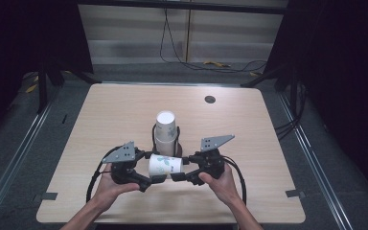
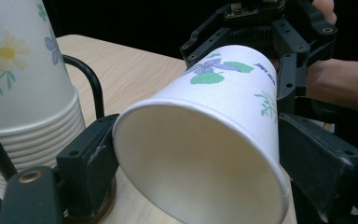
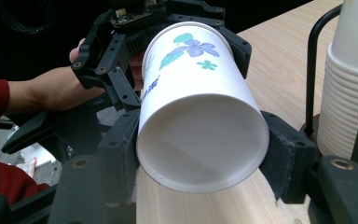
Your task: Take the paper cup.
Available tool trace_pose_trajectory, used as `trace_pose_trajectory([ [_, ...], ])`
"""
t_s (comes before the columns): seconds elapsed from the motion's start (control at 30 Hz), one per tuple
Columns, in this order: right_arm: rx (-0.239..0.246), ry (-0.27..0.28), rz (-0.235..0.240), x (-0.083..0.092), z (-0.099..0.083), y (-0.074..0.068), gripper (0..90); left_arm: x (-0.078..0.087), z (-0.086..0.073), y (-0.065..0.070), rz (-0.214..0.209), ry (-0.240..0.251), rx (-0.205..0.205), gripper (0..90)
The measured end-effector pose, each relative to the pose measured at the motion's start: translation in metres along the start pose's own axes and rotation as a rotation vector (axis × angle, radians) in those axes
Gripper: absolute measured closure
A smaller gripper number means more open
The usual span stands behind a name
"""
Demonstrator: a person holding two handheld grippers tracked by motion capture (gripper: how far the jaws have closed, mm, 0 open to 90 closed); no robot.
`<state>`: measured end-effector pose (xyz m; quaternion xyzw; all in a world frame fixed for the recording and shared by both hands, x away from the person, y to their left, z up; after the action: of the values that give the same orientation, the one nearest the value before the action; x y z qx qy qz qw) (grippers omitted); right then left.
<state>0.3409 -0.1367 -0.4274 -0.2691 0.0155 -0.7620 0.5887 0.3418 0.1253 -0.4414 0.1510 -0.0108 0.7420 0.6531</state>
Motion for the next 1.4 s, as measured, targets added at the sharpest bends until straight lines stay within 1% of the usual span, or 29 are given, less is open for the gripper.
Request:
trace_pose_trajectory([
  [0.07, 0.0, 0.002, 0.008, 0.0, 0.0, 0.0, 36.6, 0.0, 0.0, 0.0, -0.007, 0.004, 0.006, 15.9],
  [0.13, 0.0, 0.0, 0.015, -0.001, 0.0, -0.001, 36.6, -0.001, 0.0, 0.0, -0.012, -0.002, 0.002, 16.1],
  [0.2, 0.002, -0.01, 0.016, -0.001, 0.0, 0.0, 36.7, 0.0, -0.001, 0.001, -0.005, 0.0, -0.027, 17.1],
  [0.27, -0.002, -0.009, 0.019, -0.002, -0.001, 0.0, 36.3, 0.001, -0.001, 0.0, -0.009, -0.006, -0.025, 18.0],
  [0.3, -0.004, -0.007, 0.016, -0.002, -0.001, 0.0, 35.9, 0.001, -0.001, 0.001, -0.012, 0.003, -0.021, 18.9],
  [0.4, -0.006, -0.007, 0.017, -0.002, -0.002, 0.002, 34.9, 0.003, -0.001, 0.0, -0.013, -0.006, -0.032, 21.1],
  [0.47, -0.009, -0.01, 0.012, -0.003, -0.002, 0.002, 33.7, 0.003, -0.001, 0.0, -0.019, 0.003, -0.029, 22.0],
  [0.57, -0.004, -0.03, -0.002, -0.005, -0.003, 0.002, 32.1, 0.004, 0.0, 0.0, -0.017, 0.0, -0.031, 23.2],
  [0.63, -0.002, -0.033, -0.009, -0.007, -0.003, 0.002, 31.3, 0.005, 0.0, -0.001, -0.014, -0.002, -0.03, 23.6],
  [0.8, 0.005, -0.059, -0.027, -0.01, -0.004, 0.002, 28.6, 0.005, 0.001, 0.0, -0.021, 0.006, -0.028, 25.0],
  [0.87, 0.008, -0.06, -0.033, -0.01, -0.004, 0.001, 27.9, 0.006, 0.002, 0.0, -0.022, 0.002, -0.026, 25.6],
  [0.97, 0.011, -0.063, -0.041, -0.01, -0.003, 0.001, 26.1, 0.006, 0.003, 0.0, -0.028, 0.012, -0.021, 26.9],
  [1.1, 0.02, -0.076, -0.057, -0.012, -0.004, 0.0, 24.2, 0.006, 0.004, 0.001, -0.019, 0.003, -0.03, 27.3],
  [1.13, 0.02, -0.079, -0.06, -0.012, -0.004, -0.001, 23.8, 0.006, 0.004, 0.001, -0.023, 0.003, -0.033, 27.3],
  [1.17, 0.023, -0.083, -0.067, -0.013, -0.004, -0.001, 22.5, 0.006, 0.003, 0.001, -0.024, 0.006, -0.031, 27.0],
  [1.27, 0.035, -0.102, -0.091, -0.014, -0.003, -0.001, 17.7, 0.006, 0.002, 0.001, -0.013, -0.006, -0.032, 26.7],
  [1.4, 0.027, -0.079, -0.109, -0.01, -0.001, 0.002, 15.4, 0.009, 0.001, -0.002, -0.011, -0.003, -0.022, 26.8],
])
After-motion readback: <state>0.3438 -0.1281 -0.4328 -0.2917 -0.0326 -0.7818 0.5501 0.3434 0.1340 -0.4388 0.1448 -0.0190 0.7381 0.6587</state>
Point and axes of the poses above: each handheld gripper's, and its own axes: x roughly backward along the jaws, z roughly out of its top, y roughly to its right, the point moved 1 cm from there along -x, roughly forward along the jaws, and after that the axes turned 4 degrees about -z, right-handed, at the moved point
